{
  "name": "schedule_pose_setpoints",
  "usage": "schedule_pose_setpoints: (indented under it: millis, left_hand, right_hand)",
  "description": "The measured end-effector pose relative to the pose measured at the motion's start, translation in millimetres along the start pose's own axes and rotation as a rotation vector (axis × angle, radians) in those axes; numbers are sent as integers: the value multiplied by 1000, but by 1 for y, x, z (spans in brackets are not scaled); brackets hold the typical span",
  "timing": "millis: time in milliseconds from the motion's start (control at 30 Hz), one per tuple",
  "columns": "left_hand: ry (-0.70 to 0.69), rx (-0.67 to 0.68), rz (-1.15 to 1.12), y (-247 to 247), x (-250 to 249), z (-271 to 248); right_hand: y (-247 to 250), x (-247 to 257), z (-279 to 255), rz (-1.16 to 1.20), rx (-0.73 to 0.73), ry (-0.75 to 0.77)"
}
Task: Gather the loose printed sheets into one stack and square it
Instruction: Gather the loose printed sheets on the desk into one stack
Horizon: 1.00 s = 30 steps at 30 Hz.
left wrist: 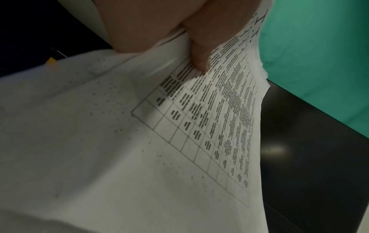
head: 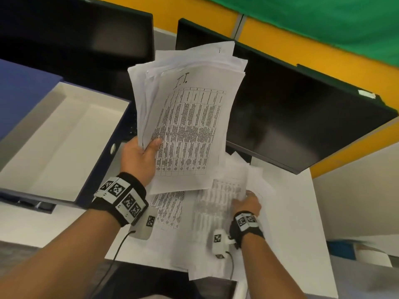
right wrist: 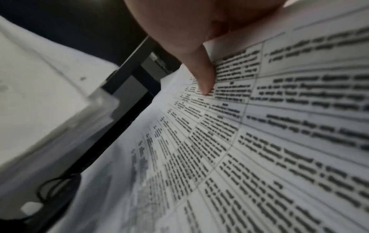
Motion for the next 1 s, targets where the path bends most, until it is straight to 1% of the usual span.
schedule_pose_setpoints:
  millis: [100, 200, 300, 433, 500, 533, 667, 767, 833, 1000]
  left_hand:
    - [24, -3, -30, -2, -1, 0]
    - [25, 8, -52, -7, -5, -1]
    - [24, 8, -51, -7, -7, -1]
    - [34, 10, -63, -8, -6, 0]
    - [45, 14, -68, -9, -5, 0]
    - [58, 20, -72, -10, -3, 1]
    - [96, 39, -78, -10, 0, 3]
    - [105, 40, -89, -10, 5, 3]
    - [145, 34, -99, -10, 16, 2]
    - [289, 103, -29, -22, 58, -6]
  right_hand:
    - [12, -4, 12, -101, 2, 35]
    - [2, 4, 8, -274, 88, 81]
    - [-6, 9, 2, -248, 130, 65]
    - [-28, 16, -21, -352, 183, 54]
    - [-41, 19, -32, -394, 172, 53]
    - [-45, 20, -35, -369, 164, 46]
    - [-46, 15, -32, -77, 193, -58]
    - [-27, 15, -32, 67, 195, -87]
    - [-1, 16, -30, 163, 154, -67]
    - [94, 35, -30, 72, -7, 132]
Point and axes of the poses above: each hand's wrist, its own z-axis towards the middle knuckle, its own y-axis out of the back of the hand, x = y × z, the point moved 9 cm from there along z, towards the middle knuckle, and after that the axes turned 3 degrees about z, right-handed, at the moved point
